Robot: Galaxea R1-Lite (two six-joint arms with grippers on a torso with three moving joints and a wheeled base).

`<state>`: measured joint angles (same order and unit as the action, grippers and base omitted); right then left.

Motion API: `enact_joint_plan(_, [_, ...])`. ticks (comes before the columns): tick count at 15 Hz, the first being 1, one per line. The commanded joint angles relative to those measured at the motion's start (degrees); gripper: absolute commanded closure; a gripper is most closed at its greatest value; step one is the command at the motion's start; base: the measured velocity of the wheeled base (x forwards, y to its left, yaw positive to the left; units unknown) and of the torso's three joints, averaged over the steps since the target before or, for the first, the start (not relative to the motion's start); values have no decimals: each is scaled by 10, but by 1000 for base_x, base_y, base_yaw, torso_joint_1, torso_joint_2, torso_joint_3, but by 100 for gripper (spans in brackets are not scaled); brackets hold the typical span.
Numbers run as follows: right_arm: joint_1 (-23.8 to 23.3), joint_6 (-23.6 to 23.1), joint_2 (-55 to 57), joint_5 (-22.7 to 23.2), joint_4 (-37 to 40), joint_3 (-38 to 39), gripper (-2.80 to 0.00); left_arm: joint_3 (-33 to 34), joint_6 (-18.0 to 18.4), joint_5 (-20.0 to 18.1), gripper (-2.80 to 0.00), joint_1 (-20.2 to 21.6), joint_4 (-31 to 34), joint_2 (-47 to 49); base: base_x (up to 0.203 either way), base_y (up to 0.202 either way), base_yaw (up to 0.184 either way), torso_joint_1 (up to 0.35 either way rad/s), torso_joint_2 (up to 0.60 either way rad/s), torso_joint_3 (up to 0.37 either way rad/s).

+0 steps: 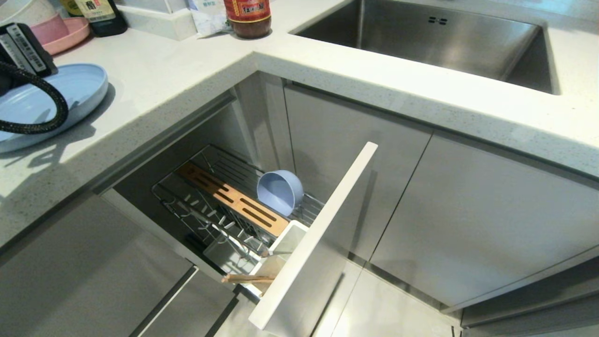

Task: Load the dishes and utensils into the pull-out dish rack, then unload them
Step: Pick up the plate and place it in the cupboard

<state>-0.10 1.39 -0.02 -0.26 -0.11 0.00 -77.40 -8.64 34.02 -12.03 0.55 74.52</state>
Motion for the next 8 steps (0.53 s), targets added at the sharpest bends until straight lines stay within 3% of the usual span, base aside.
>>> enact_joint_plan(1, [0, 0, -2, 0, 0, 1, 0, 0, -1, -9, -280, -1, 0, 12, 0, 0, 0, 0, 0, 0])
enact_joint_plan(4, [0, 0, -2, 0, 0, 1, 0, -1, -16, -39, -280, -1, 1, 29, 0, 0, 0, 0, 0, 0])
enact_joint_plan(8, [0, 0, -2, 0, 0, 1, 0, 2, -16, -49, -280, -1, 2, 47, 0, 0, 0, 0, 0, 0])
